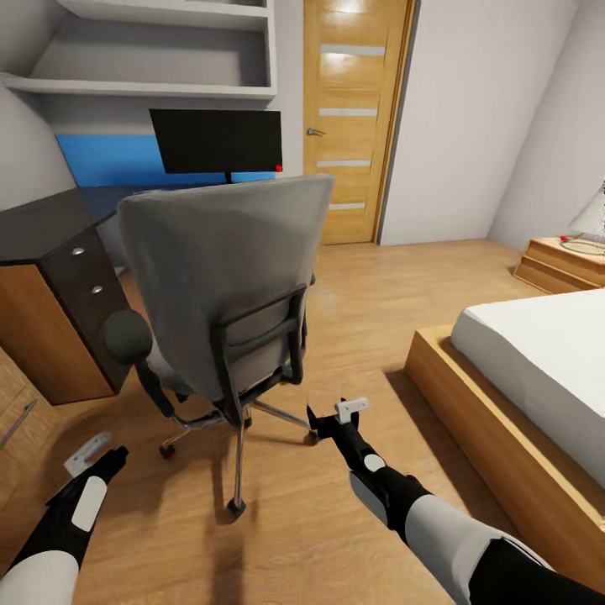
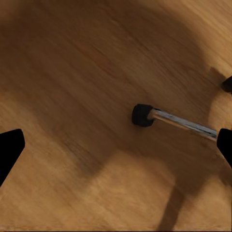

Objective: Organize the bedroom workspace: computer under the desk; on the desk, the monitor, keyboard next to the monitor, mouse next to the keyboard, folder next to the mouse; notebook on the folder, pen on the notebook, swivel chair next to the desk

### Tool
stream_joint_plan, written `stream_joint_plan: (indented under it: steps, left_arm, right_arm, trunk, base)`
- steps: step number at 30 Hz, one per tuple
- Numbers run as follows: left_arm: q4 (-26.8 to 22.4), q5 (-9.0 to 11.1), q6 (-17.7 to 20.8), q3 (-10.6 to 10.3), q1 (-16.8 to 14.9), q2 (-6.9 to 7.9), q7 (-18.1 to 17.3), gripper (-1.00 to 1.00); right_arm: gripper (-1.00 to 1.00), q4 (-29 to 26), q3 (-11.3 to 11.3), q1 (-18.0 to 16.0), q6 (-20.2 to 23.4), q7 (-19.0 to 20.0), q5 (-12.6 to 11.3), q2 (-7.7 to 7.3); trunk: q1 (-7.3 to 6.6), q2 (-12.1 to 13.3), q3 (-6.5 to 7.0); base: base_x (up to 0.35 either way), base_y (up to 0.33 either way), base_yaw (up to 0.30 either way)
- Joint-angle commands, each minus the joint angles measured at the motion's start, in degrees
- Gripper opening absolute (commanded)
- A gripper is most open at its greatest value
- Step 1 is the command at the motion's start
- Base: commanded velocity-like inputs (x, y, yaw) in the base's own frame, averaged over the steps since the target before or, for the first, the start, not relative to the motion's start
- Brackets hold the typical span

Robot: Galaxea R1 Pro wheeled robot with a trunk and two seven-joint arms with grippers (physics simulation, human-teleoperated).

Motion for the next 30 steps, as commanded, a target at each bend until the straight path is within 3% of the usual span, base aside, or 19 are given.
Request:
stream_joint_plan:
  steps: [1, 17, 25, 30]
  left_arm:
    - [-0.11, 0.60, 0.27, 0.00, -0.01, 0.00, 0.25, 1.00]
    - [-0.09, 0.58, 0.27, 0.04, -0.01, -0.36, 0.25, 1.00]
    - [-0.09, 0.53, 0.27, -0.07, -0.01, -0.71, 0.20, 1.00]
    - [-0.09, 0.51, 0.27, -2.67, -0.01, -1.66, 0.39, 1.00]
  right_arm:
    - [1.00, 0.07, 0.47, -0.06, -0.26, -0.11, -0.57, 0.00]
    - [1.00, -0.23, 0.23, -0.07, -0.03, -1.12, -1.09, 0.09]
    - [1.00, -0.23, 0.27, -0.08, -0.40, -2.05, -1.16, 1.02]
    - [1.00, -0.42, 0.20, -0.04, -0.42, -6.60, -1.24, 1.32]
  trunk:
    - [-0.05, -0.02, -0.05]
    - [-0.05, -0.02, -0.05]
    - [-0.05, -0.02, -0.05]
    - [-0.05, -0.02, -0.05]
  base:
    - [-0.335, 0.000, 0.000]
    - [-0.336, 0.000, 0.000]
    - [-0.244, 0.000, 0.000]
    - [-0.046, 0.000, 0.000]
